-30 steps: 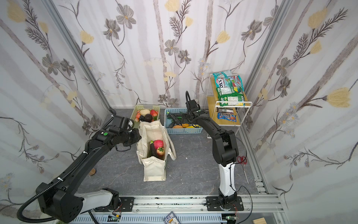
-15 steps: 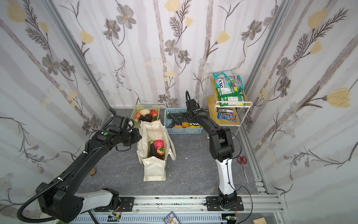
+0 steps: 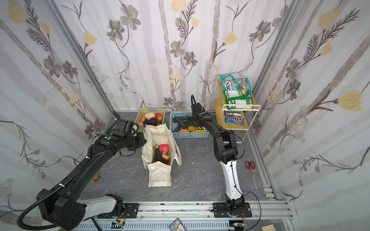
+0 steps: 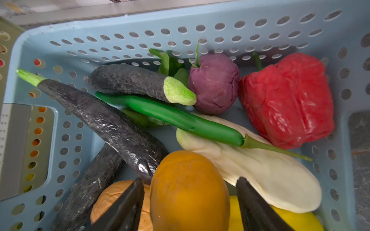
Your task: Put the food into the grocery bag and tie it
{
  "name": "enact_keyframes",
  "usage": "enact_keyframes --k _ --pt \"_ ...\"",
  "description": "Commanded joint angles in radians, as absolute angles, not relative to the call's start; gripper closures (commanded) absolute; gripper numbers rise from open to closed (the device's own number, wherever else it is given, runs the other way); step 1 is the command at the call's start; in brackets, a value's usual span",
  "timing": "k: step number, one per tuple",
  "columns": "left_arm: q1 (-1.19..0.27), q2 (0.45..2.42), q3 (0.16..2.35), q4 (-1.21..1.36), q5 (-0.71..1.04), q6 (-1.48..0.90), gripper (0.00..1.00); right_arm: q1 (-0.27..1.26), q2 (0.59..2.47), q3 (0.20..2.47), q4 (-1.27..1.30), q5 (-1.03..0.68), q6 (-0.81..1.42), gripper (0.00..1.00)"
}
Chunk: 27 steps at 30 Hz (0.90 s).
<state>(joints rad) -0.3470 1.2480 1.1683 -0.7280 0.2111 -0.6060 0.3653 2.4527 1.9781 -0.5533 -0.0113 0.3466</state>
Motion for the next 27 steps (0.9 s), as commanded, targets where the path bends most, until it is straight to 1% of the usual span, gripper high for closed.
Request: enact_keyframes --k 1,13,17,27 --pt "-0.349 1.244 1.164 -0.701 0.215 -0.617 1.0 0.364 2.468 1.993 -0.555 -0.03 0.345 0.27" --pt "-0.365 1.249 1.166 -0.69 0.215 -0.618 1.0 0.362 2.503 2.003 -0.548 -0.031 0.346 0.28" --pt "-0.369 1.249 1.165 -0.689 0.213 -0.617 1.0 0.362 2.502 2.007 -0.551 -0.04 0.347 0.32" --pt "-0.373 1.244 1.163 -0.682 0.208 -0.617 1.0 0.361 2.465 2.005 -0.558 -0.064 0.339 0.38"
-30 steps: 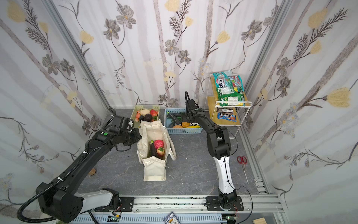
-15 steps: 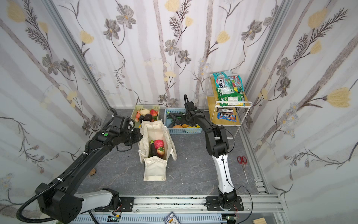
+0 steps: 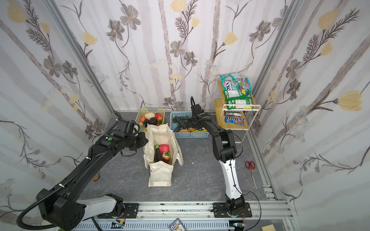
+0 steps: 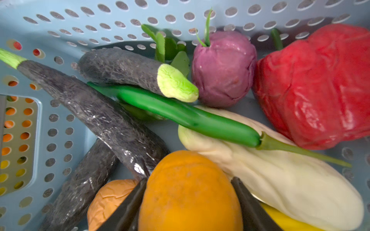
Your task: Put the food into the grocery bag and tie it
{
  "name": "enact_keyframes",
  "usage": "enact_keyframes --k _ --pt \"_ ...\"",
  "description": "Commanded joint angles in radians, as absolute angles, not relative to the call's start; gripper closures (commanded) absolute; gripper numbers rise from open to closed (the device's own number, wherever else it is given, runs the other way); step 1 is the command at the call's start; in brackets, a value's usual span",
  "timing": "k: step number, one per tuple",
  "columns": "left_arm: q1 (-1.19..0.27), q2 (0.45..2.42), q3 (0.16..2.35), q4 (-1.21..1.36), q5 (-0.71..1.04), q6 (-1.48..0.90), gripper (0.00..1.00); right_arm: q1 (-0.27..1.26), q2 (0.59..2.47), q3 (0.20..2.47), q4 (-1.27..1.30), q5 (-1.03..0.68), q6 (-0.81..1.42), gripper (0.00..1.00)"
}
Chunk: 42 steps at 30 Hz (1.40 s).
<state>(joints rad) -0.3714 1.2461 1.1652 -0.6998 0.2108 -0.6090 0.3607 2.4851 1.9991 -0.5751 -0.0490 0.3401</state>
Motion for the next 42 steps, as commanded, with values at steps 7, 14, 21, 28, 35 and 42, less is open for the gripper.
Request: enact_keyframes --k 7,14,21,28,35,42 --pt "-0.373 1.252 1.161 -0.671 0.213 -0.618 1.0 0.362 2.436 2.005 -0.569 -0.082 0.339 0.38" --pt "-0.373 1.256 1.169 -0.666 0.219 -0.615 1.0 0.354 2.413 2.005 -0.567 -0.144 0.347 0.39" --pt "-0.374 1.256 1.175 -0.66 0.219 -0.614 1.0 0.353 2.383 1.994 -0.569 -0.16 0.35 0.39" --pt "-0.374 1.281 1.183 -0.66 0.221 -0.613 1.0 0.352 2.328 1.975 -0.569 -0.185 0.339 0.39" --pt "-0.374 1.285 1.184 -0.664 0.221 -0.612 1.0 0.353 2.262 1.938 -0.567 -0.224 0.326 0.39" --pt "-0.375 1.292 1.186 -0.669 0.221 -0.613 1.0 0.353 2.217 1.928 -0.565 -0.276 0.33 0.39"
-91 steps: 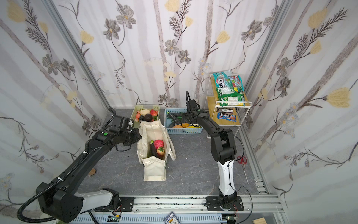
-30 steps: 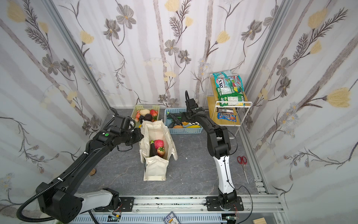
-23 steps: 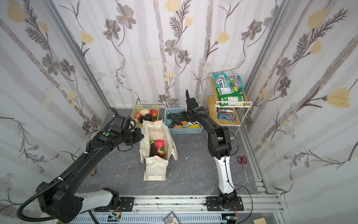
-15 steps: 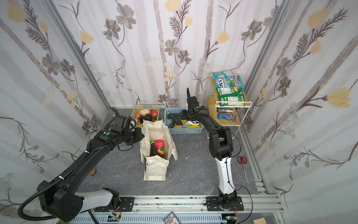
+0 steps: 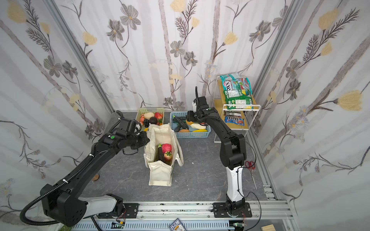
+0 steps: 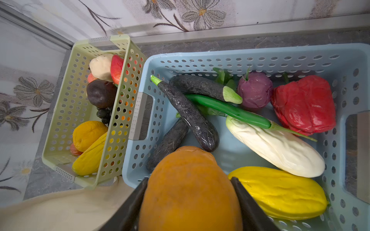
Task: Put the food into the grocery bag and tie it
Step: 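Grasp the orange squash with the right gripper and lift it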
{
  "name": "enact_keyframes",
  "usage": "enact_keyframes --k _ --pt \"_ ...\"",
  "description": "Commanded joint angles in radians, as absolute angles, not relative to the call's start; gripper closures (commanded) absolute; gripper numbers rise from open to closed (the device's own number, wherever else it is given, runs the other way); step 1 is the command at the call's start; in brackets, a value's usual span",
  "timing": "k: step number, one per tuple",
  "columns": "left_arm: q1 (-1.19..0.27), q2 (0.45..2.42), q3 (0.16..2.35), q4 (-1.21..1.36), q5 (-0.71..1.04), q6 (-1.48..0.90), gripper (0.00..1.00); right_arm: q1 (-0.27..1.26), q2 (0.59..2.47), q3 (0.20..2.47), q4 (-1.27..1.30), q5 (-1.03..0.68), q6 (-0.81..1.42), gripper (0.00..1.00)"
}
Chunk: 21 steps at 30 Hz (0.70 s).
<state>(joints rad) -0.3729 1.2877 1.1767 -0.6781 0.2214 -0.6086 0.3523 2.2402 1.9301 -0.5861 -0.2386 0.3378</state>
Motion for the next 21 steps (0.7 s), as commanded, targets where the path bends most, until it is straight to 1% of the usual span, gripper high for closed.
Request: enact_keyframes --k 1,9,21 --pt "-0.373 1.293 1.187 -0.669 0.221 -0.614 1.0 0.353 2.211 1.927 -0.566 -0.283 0.332 0.39" --pt "-0.374 1.297 1.192 -0.678 0.216 -0.614 1.0 0.36 2.133 1.879 -0.543 -0.361 0.328 0.39" --pt "-0.374 1.302 1.196 -0.681 0.212 -0.617 1.0 0.388 2.027 1.805 -0.535 -0.421 0.305 0.39"
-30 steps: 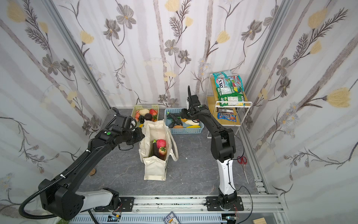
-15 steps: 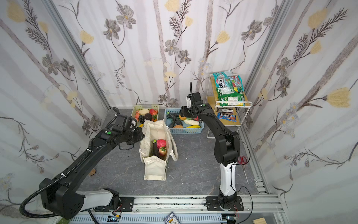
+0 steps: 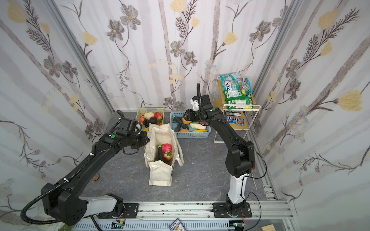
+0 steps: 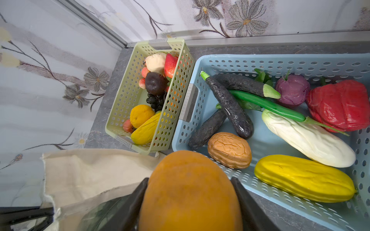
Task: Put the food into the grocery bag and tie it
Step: 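Grasp the orange squash with the right gripper and lift it, then carry the squash over the tote bag opening with the right gripper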
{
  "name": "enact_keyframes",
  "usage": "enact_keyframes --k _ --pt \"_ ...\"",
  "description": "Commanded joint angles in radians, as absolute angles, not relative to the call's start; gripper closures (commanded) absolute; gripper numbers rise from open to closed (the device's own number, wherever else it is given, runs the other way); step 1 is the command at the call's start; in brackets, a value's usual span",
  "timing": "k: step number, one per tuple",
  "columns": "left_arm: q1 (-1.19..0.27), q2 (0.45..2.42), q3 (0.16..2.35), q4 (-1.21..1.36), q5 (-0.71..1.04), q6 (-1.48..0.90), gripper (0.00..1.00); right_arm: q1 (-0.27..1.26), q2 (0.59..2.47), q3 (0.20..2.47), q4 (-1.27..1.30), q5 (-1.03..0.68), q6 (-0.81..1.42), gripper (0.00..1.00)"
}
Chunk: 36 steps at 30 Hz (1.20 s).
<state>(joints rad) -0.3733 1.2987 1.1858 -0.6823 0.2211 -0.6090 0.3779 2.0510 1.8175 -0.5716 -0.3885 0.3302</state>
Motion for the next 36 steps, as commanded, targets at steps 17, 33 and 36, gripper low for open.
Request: enact_keyframes --k 17,33,36 --pt "-0.374 1.31 1.198 -0.675 0.215 -0.618 1.0 0.489 1.915 1.793 -0.591 -0.481 0.236 0.39" --pt "-0.374 1.33 1.213 -0.667 0.219 -0.611 1.0 0.638 1.884 1.789 -0.626 -0.535 0.23 0.39" --pt "-0.374 1.333 1.216 -0.668 0.221 -0.609 1.0 0.656 1.892 1.789 -0.632 -0.539 0.229 0.4"
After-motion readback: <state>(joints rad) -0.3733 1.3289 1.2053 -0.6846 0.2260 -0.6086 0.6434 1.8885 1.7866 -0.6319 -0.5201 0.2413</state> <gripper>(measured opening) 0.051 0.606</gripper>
